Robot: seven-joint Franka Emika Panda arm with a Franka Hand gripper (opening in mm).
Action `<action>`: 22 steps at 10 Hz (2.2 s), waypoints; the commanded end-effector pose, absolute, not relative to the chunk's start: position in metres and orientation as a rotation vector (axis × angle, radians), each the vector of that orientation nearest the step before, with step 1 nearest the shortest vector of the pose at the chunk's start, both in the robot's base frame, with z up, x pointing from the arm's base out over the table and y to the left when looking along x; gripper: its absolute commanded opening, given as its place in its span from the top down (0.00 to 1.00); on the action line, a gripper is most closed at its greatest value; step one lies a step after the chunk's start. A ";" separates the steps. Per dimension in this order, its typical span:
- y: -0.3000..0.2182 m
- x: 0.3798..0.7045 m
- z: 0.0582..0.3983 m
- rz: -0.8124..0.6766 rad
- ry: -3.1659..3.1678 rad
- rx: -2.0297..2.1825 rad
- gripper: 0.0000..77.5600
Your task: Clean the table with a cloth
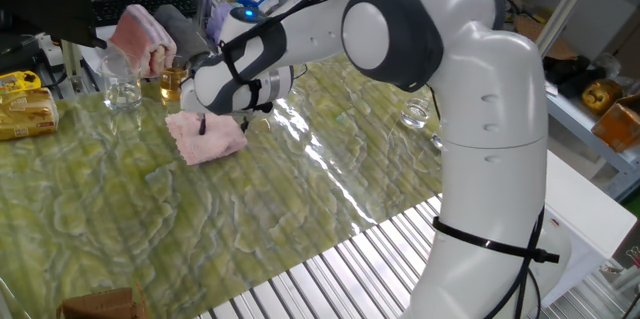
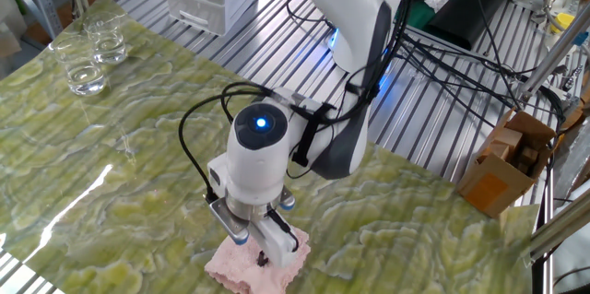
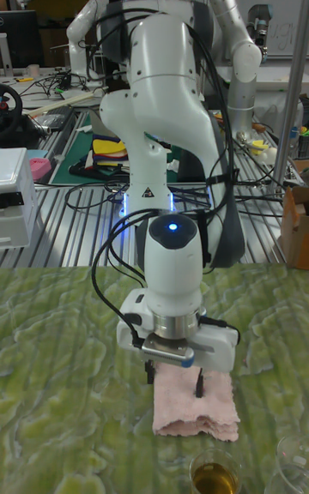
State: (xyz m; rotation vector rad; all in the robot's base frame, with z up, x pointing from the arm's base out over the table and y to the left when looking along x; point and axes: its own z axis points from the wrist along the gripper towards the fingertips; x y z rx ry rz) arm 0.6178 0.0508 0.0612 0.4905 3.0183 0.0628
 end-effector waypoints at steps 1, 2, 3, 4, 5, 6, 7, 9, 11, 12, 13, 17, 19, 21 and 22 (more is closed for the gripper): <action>0.052 0.620 0.060 0.056 3.018 0.488 0.00; 0.053 0.620 0.062 0.050 3.025 0.506 0.00; 0.055 0.619 0.064 0.041 3.027 0.520 0.00; 0.058 0.619 0.067 0.032 3.028 0.537 0.00; 0.058 0.619 0.067 0.032 3.028 0.543 0.00; 0.058 0.619 0.067 0.030 3.026 0.548 0.00; 0.058 0.619 0.067 0.030 3.026 0.548 0.98; 0.058 0.619 0.067 0.030 3.026 0.548 0.98; 0.058 0.619 0.067 0.030 3.026 0.548 0.98; 0.058 0.619 0.067 0.030 3.026 0.548 0.98; 0.058 0.619 0.067 0.030 3.026 0.548 0.98; 0.058 0.619 0.067 0.030 3.026 0.548 0.98; 0.058 0.619 0.067 0.030 3.026 0.548 0.98; 0.058 0.619 0.067 0.030 3.026 0.548 0.98; 0.058 0.619 0.067 0.030 3.026 0.548 0.98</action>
